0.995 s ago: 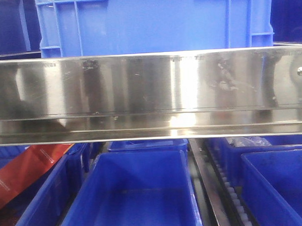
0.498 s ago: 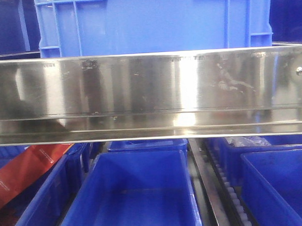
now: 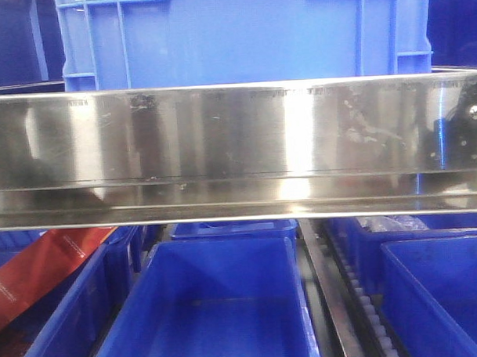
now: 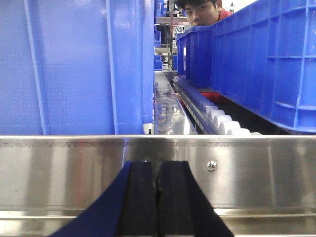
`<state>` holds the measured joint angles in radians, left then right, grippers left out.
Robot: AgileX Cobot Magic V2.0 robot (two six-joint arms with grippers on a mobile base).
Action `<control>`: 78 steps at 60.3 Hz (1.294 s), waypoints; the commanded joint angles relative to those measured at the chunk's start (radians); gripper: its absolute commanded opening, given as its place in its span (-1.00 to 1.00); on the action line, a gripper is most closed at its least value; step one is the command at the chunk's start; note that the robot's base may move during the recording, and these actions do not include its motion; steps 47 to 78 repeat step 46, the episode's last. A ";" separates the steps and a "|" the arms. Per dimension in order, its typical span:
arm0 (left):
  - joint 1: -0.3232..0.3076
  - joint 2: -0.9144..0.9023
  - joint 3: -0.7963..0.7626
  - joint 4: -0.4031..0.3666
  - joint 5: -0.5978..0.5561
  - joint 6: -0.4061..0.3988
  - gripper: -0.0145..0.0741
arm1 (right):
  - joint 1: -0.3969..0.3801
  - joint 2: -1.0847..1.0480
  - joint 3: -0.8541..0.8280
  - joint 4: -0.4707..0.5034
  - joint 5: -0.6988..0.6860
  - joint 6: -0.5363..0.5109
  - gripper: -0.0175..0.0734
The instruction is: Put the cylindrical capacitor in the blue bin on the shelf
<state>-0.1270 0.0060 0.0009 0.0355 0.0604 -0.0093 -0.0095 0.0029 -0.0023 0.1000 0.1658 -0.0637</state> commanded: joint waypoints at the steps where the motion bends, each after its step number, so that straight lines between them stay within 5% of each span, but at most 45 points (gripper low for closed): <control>1: -0.007 -0.006 -0.001 -0.004 -0.026 -0.003 -0.92 | -0.007 -0.003 0.002 -0.009 -0.019 0.002 -0.96; 78: -0.007 -0.006 -0.001 -0.004 -0.026 -0.003 -0.92 | -0.007 -0.003 0.002 -0.009 -0.019 0.002 -0.96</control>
